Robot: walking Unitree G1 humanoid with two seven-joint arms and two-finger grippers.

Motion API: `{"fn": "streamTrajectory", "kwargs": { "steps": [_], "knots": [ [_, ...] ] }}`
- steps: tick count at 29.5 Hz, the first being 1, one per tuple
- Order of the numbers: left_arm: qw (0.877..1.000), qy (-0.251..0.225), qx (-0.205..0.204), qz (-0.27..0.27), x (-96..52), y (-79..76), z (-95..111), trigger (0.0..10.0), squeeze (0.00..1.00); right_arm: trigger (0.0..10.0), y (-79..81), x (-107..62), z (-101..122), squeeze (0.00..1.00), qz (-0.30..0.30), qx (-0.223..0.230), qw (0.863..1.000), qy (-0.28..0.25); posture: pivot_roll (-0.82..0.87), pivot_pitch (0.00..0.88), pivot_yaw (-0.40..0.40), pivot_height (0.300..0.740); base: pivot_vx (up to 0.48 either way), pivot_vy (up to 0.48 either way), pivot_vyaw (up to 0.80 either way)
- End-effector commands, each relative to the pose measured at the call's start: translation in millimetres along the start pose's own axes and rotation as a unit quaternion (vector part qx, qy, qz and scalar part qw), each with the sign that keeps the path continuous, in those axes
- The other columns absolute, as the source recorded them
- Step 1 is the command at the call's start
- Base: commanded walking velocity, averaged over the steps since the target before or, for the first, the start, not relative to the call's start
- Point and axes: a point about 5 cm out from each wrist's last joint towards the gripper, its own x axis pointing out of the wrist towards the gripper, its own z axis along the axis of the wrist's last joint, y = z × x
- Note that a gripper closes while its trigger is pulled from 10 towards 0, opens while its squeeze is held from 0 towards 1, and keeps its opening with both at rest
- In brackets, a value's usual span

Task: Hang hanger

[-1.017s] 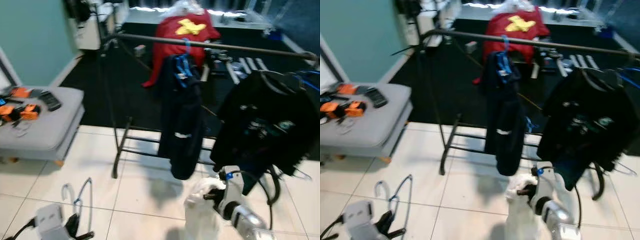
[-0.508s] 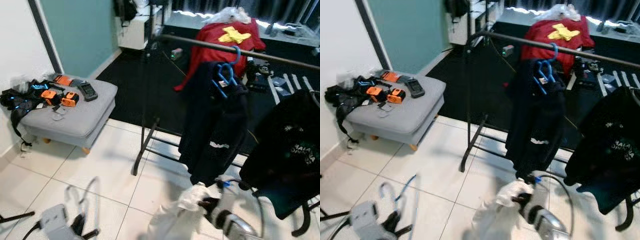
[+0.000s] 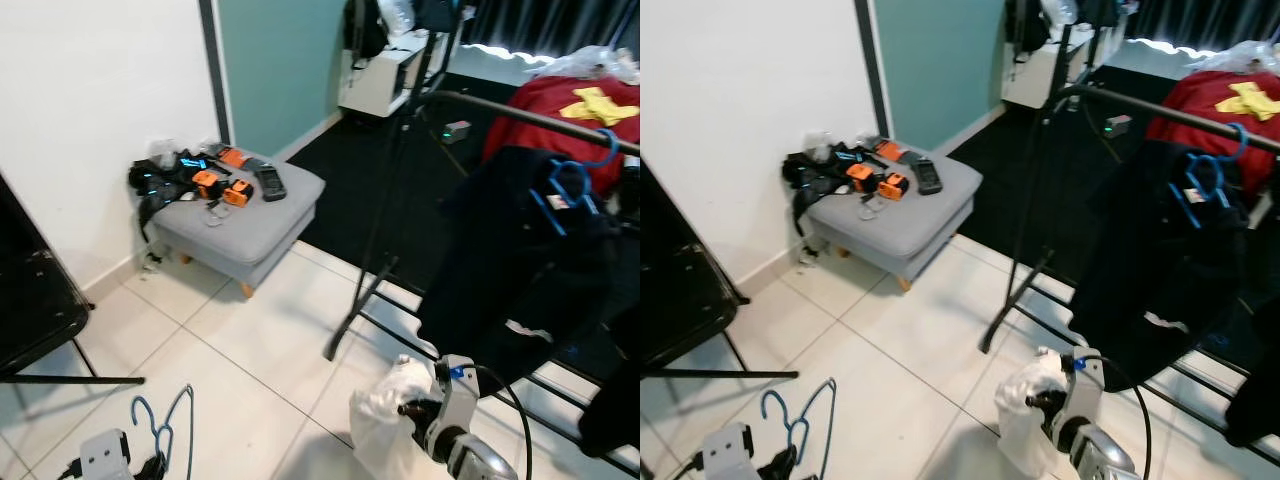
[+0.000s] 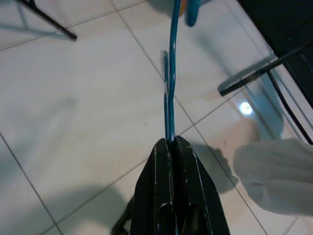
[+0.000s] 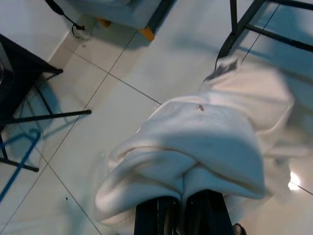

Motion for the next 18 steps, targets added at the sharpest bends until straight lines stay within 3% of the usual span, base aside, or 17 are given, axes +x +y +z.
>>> {"fn": "streamTrajectory", "kwargs": {
  "steps": [1, 3, 12, 16, 18],
  "knots": [
    [1.000, 0.007, 0.003, 0.012, -4.6, 14.1, -3.0, 10.0, 0.00, 10.0, -11.8, -3.0, 10.9, 0.00, -0.017, 0.000, 1.000, -0.022, -0.01, 0.080, -0.057, 0.740, 0.000, 0.000, 0.74],
    [1.000, 0.009, 0.012, 0.013, -3.0, 16.9, -2.6, 10.0, 0.00, 10.0, -21.3, -4.6, 17.4, 0.00, -0.030, -0.005, 0.999, -0.024, 0.00, 0.076, -0.055, 0.740, 0.000, 0.000, 0.74],
    [0.999, 0.012, 0.025, 0.018, 9.2, 24.3, 9.8, 10.0, 0.00, 10.0, -10.7, 8.6, 22.4, 0.00, -0.024, -0.033, 0.999, -0.013, -0.02, 0.053, -0.050, 0.740, 0.000, 0.000, 0.74],
    [1.000, 0.007, 0.025, 0.015, 14.6, 20.5, 13.5, 10.0, 0.00, 10.0, -9.4, 12.4, 26.3, 0.00, -0.022, -0.040, 0.999, -0.008, -0.02, 0.036, -0.056, 0.740, 0.000, 0.000, 0.74],
    [1.000, -0.006, 0.022, 0.008, 25.6, 4.5, 18.2, 10.0, 0.00, 10.0, -9.7, 15.2, 29.5, 0.00, -0.025, -0.046, 0.999, -0.004, -0.03, 0.020, -0.071, 0.740, 0.000, 0.000, 0.74]
  ]
}}
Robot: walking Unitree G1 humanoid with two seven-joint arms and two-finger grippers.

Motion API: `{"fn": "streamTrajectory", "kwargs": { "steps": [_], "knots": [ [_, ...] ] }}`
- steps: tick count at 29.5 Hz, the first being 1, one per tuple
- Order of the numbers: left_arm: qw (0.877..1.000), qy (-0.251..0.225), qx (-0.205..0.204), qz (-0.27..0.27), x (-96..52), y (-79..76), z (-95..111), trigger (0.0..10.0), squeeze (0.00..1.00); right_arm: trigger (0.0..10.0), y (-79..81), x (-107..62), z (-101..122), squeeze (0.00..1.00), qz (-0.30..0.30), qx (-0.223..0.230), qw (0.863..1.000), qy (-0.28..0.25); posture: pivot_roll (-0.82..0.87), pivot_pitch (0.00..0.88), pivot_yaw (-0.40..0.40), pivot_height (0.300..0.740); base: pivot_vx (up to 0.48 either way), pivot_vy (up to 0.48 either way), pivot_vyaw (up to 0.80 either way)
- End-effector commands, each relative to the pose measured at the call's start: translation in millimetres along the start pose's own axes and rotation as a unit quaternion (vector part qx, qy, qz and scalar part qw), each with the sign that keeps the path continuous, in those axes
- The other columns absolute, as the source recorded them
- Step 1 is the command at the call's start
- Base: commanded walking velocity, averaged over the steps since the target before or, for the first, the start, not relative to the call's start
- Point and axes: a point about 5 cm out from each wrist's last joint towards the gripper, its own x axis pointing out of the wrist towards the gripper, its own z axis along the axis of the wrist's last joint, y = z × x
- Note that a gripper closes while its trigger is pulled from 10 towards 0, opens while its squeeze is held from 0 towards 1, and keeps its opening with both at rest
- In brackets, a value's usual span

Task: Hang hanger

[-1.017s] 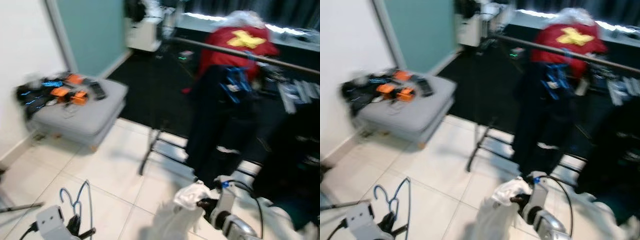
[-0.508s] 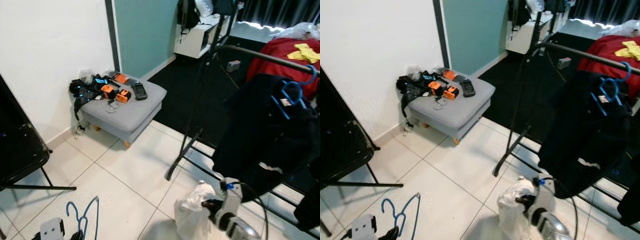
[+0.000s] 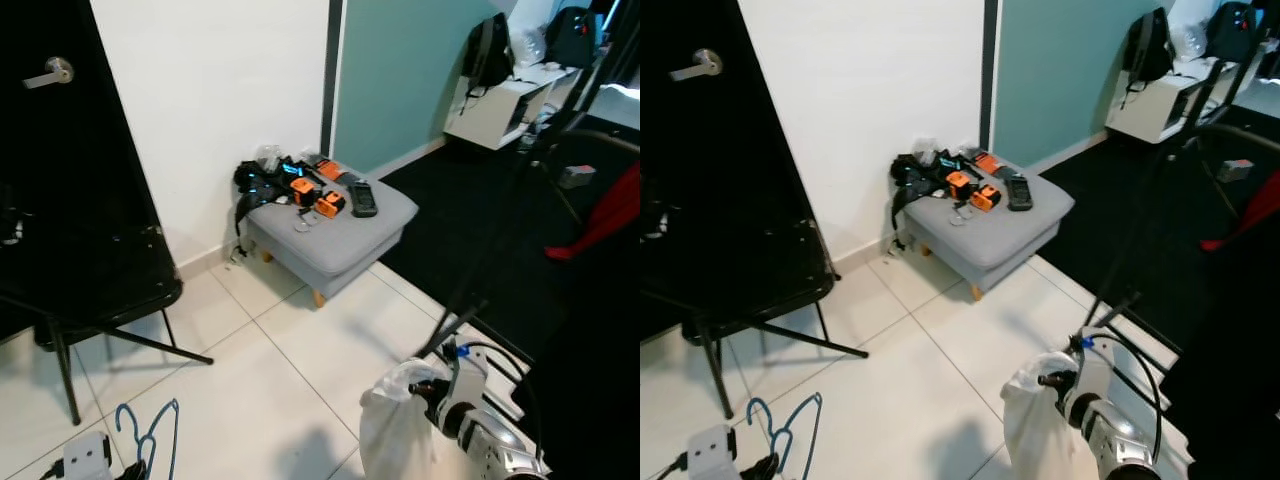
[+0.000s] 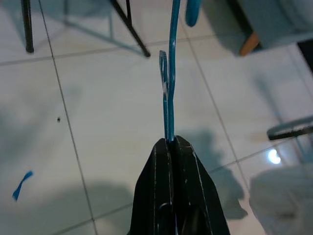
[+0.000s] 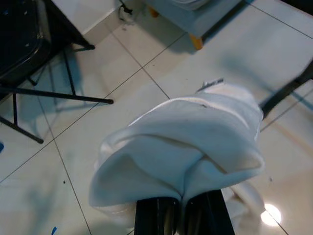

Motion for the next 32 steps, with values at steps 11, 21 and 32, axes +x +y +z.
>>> {"fn": "streamTrajectory", "kwargs": {
  "steps": [11, 21, 32],
  "knots": [
    [0.999, -0.030, 0.008, -0.018, 18.9, -33.8, 12.4, 10.0, 0.00, 10.0, -24.1, -5.2, 6.8, 0.00, -0.032, -0.007, 0.999, 0.016, -0.04, 0.020, -0.084, 0.740, 0.000, 0.000, 0.74],
    [0.996, -0.069, 0.030, -0.040, 11.3, -44.4, 17.5, 10.0, 0.00, 10.0, -21.0, -3.5, 6.3, 0.00, -0.024, -0.015, 0.999, 0.017, -0.02, 0.047, -0.096, 0.740, 0.000, 0.000, 0.74],
    [0.993, -0.089, 0.051, -0.060, -11.6, -51.3, 14.0, 10.0, 0.00, 10.0, -12.5, -6.8, -11.7, 0.00, 0.007, -0.047, 0.999, 0.023, 0.00, 0.115, -0.058, 0.740, 0.000, 0.000, 0.74]
  ]
}}
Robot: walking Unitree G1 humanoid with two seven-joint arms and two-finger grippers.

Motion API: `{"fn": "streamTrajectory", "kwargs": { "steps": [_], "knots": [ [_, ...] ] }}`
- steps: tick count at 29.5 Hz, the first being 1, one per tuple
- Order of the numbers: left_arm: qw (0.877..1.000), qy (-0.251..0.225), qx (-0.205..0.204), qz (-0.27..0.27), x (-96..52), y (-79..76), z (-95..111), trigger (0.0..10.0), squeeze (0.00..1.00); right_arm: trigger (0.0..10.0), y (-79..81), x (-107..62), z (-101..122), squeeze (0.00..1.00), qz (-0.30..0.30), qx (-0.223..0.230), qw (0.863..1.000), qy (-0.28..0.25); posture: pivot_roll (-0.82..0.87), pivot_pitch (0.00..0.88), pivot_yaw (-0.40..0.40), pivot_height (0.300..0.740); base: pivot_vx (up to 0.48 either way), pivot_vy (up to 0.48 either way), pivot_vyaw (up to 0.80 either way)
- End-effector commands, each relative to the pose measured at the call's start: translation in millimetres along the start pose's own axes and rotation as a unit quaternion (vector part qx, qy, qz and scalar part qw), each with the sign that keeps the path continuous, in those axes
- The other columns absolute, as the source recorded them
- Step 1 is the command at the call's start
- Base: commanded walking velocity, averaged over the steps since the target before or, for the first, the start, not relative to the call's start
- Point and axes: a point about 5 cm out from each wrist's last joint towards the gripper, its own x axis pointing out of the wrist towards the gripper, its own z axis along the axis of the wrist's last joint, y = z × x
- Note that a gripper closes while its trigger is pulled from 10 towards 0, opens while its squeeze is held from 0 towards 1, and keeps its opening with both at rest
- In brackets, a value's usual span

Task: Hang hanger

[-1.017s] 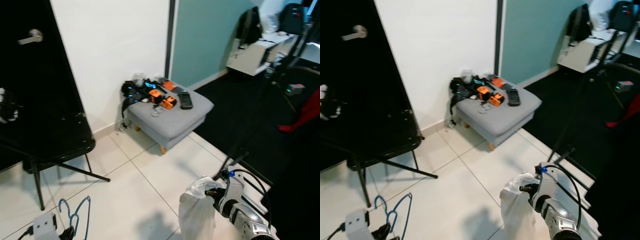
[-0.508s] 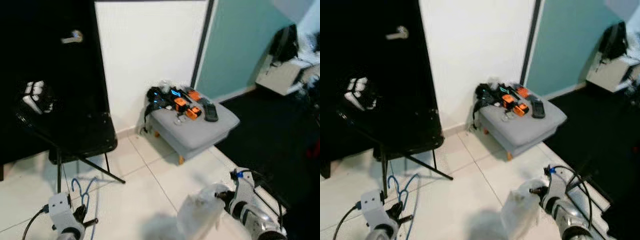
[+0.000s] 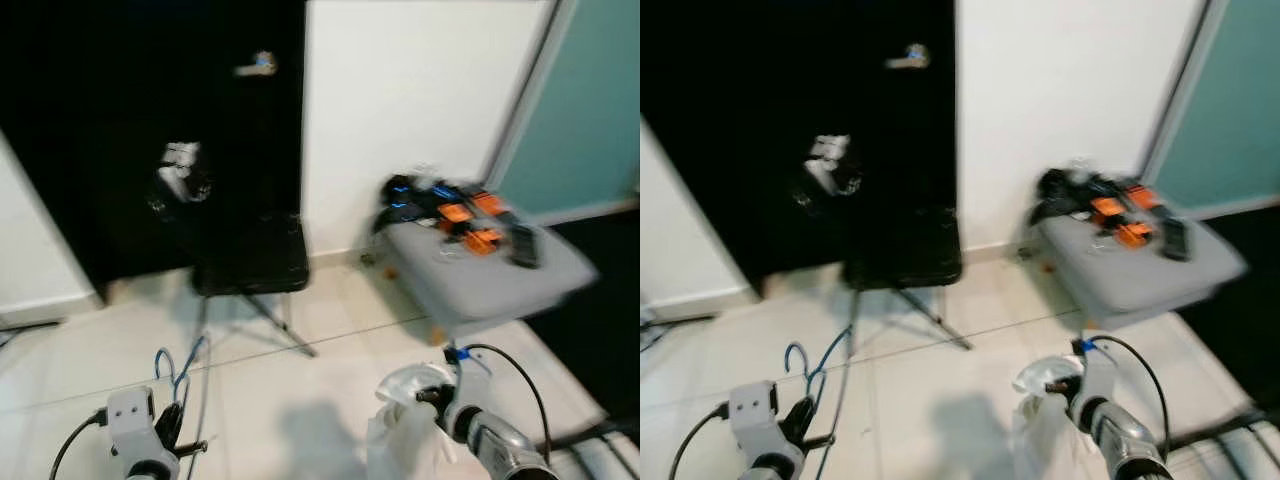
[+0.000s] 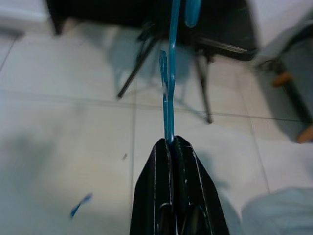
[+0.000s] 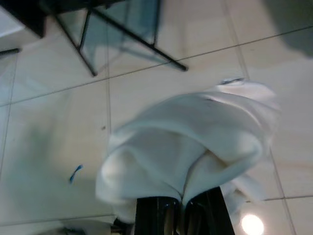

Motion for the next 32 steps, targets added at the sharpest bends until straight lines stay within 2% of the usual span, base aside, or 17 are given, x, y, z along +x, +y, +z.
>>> {"fn": "streamTrajectory", "kwargs": {
  "steps": [1, 7, 15, 22, 32],
  "knots": [
    [1.000, 0.003, -0.002, -0.007, -2.8, -3.5, -0.1, 10.0, 0.00, 10.0, 2.0, 0.6, 4.7, 0.00, 0.010, -0.012, 1.000, -0.017, 0.00, 0.122, -0.056, 0.740, 0.000, 0.000, 0.74],
    [1.000, 0.011, 0.001, -0.002, -15.5, 1.8, 3.0, 10.0, 0.00, 10.0, 5.7, -1.4, -3.2, 0.00, 0.019, -0.014, 0.999, -0.022, -0.01, 0.156, -0.038, 0.740, 0.000, 0.000, 0.74],
    [1.000, 0.025, -0.002, 0.006, -24.3, 8.6, -0.4, 10.0, 0.00, 10.0, 4.8, -4.9, -8.0, 0.00, 0.029, -0.014, 0.999, -0.023, 0.00, 0.186, -0.034, 0.740, 0.000, 0.000, 0.74],
    [0.999, 0.039, -0.005, 0.011, -28.3, 13.0, -1.3, 10.0, 0.00, 10.0, 4.7, -6.2, -9.6, 0.00, 0.031, -0.012, 0.999, -0.027, -0.01, 0.192, -0.029, 0.740, 0.000, 0.000, 0.74],
    [0.999, 0.042, -0.007, 0.011, -25.8, 12.5, 0.8, 10.0, 0.00, 10.0, 7.8, -4.3, -7.1, 0.00, 0.035, -0.013, 0.999, -0.031, -0.01, 0.191, -0.033, 0.740, 0.000, 0.000, 0.74]
  ]
}}
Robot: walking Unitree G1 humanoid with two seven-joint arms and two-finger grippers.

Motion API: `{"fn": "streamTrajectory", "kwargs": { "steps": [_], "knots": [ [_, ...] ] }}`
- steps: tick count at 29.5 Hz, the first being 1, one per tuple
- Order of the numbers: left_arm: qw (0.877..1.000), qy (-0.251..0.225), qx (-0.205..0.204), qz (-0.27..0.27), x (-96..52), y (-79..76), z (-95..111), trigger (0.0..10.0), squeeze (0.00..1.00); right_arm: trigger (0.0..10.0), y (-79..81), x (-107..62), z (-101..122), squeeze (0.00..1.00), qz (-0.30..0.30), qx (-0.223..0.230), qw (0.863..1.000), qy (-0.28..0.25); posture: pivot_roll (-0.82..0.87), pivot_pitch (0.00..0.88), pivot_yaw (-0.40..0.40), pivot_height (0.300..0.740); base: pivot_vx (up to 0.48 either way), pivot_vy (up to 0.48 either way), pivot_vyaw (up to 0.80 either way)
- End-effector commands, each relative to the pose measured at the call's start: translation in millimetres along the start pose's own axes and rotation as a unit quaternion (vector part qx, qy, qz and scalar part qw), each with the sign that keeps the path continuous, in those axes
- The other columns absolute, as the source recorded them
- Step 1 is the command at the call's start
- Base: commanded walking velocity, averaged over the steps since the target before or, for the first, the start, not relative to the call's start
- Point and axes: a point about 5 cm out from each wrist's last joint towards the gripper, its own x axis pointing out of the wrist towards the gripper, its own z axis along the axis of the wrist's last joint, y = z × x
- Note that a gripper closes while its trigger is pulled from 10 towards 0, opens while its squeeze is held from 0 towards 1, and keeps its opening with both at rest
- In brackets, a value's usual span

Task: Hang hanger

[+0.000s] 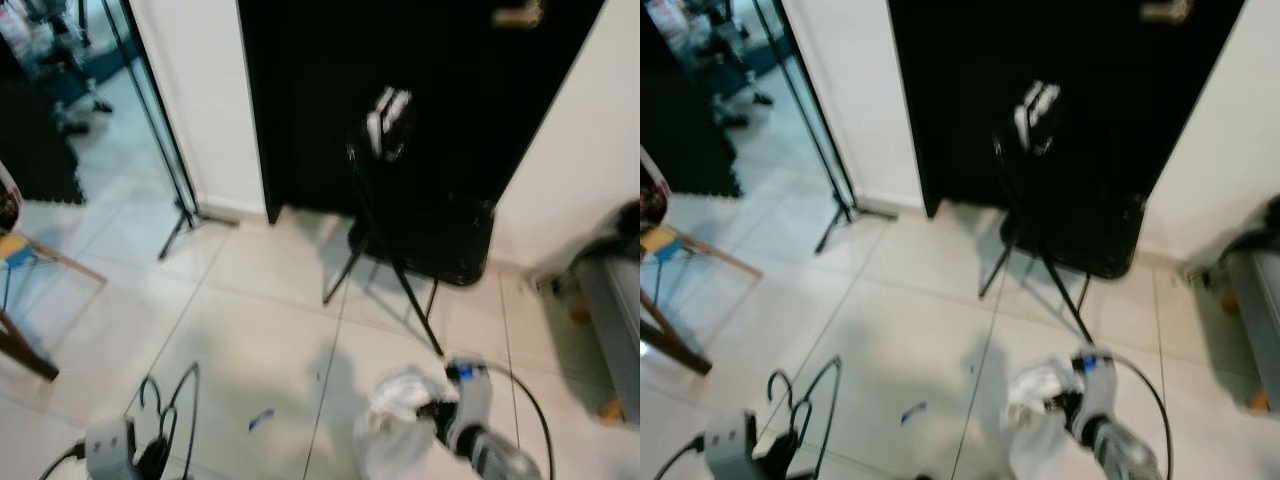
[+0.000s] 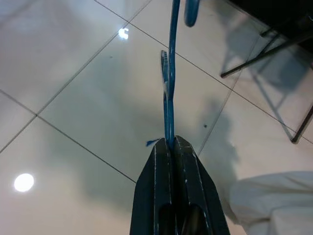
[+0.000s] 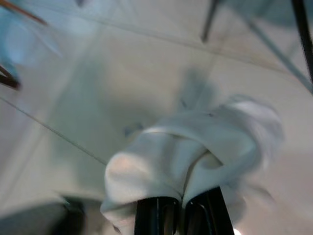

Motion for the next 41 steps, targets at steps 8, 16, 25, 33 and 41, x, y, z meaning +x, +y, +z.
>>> {"fn": "streamTrajectory", "kwargs": {
  "steps": [8, 16, 25, 33, 41],
  "knots": [
    [1.000, 0.017, -0.005, 0.005, -2.9, 1.5, -5.3, 10.0, 0.00, 10.0, -3.0, -3.3, -4.2, 0.00, -0.004, 0.002, 1.000, 0.010, -0.01, 0.185, -0.035, 0.740, 0.000, 0.000, 0.74],
    [1.000, 0.021, -0.004, -0.001, -0.3, -0.4, -4.9, 10.0, 0.00, 10.0, -2.9, -2.3, 0.0, 0.00, 0.000, -0.002, 1.000, 0.006, -0.01, 0.175, -0.040, 0.740, 0.000, 0.000, 0.74],
    [1.000, 0.014, 0.006, -0.020, 8.4, -5.0, 0.6, 10.0, 0.00, 10.0, -0.8, -0.6, 2.6, 0.00, 0.014, -0.013, 1.000, 0.008, -0.02, 0.165, -0.041, 0.740, 0.000, 0.000, 0.74],
    [0.999, 0.014, 0.026, -0.042, 23.0, -9.6, 7.0, 10.0, 0.00, 10.0, 10.4, 7.9, 7.3, 0.00, 0.034, -0.022, 0.999, 0.007, -0.02, 0.149, -0.049, 0.740, 0.000, 0.000, 0.74],
    [0.998, 0.009, 0.026, -0.049, 25.6, -15.7, 9.7, 10.0, 0.00, 10.0, 10.5, 9.4, 8.2, 0.00, 0.039, -0.028, 0.999, 0.018, -0.01, 0.143, -0.055, 0.740, 0.000, 0.000, 0.74]
  ]
}}
